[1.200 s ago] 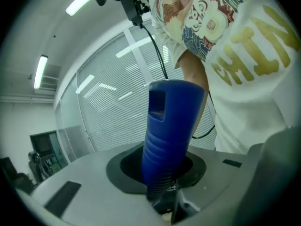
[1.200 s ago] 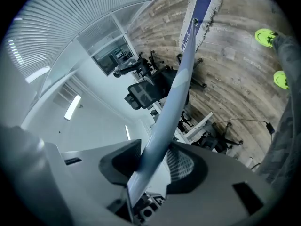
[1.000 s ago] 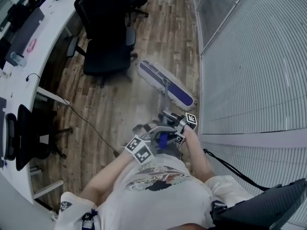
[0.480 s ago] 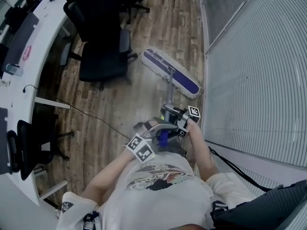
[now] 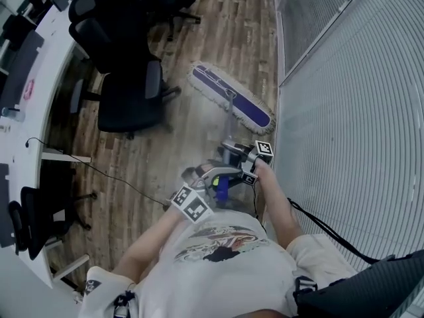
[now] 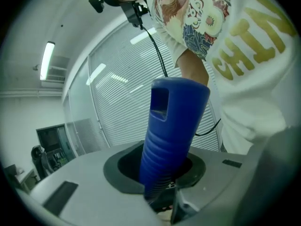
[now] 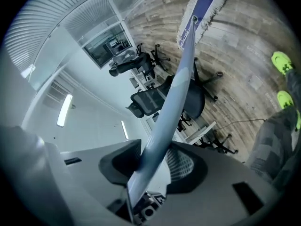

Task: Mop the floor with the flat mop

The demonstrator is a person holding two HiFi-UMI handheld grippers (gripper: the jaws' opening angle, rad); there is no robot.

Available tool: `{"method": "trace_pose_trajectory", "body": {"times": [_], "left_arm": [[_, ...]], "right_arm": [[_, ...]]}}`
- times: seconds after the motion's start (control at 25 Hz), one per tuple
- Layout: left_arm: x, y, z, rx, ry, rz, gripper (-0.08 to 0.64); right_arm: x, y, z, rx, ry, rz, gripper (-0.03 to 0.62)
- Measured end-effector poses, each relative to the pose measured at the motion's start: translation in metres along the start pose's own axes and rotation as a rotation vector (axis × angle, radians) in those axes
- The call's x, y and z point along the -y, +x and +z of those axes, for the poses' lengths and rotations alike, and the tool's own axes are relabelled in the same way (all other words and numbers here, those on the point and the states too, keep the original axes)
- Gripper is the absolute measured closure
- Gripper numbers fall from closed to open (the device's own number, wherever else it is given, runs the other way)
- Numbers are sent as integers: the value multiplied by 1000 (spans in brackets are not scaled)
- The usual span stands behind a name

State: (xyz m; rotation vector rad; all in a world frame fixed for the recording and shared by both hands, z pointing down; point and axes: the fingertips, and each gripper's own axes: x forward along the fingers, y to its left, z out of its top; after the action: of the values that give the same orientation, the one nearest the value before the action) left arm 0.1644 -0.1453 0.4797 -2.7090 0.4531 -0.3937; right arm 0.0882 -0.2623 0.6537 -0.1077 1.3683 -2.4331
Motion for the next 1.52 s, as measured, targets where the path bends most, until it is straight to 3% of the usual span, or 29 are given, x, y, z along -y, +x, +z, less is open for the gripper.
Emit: {"method": "trace_pose_trajectory", "body": {"times": [0.24, 0.52, 0.84, 1.0, 1.2, 1.52], "left_arm": [[-63, 37, -30, -18, 4, 16, 471], [-157, 57, -56, 49, -6, 27, 471], [-273, 65, -103, 70, -17, 3, 466], [-308, 75, -122, 85, -12, 5, 466], [-390, 98, -157, 78, -17, 8, 466], [-430, 128, -201, 4, 22, -28, 460]], "right_arm": [[-33, 17, 72, 58, -1, 9, 440], [-82, 61, 149, 101, -14, 72, 440], [-134, 132, 238, 129, -16, 65, 439], [-148, 149, 274, 151, -27, 76, 439], [-188, 187, 348, 171, -36, 63, 439], [-203, 203, 415, 262, -19, 51, 446]]}}
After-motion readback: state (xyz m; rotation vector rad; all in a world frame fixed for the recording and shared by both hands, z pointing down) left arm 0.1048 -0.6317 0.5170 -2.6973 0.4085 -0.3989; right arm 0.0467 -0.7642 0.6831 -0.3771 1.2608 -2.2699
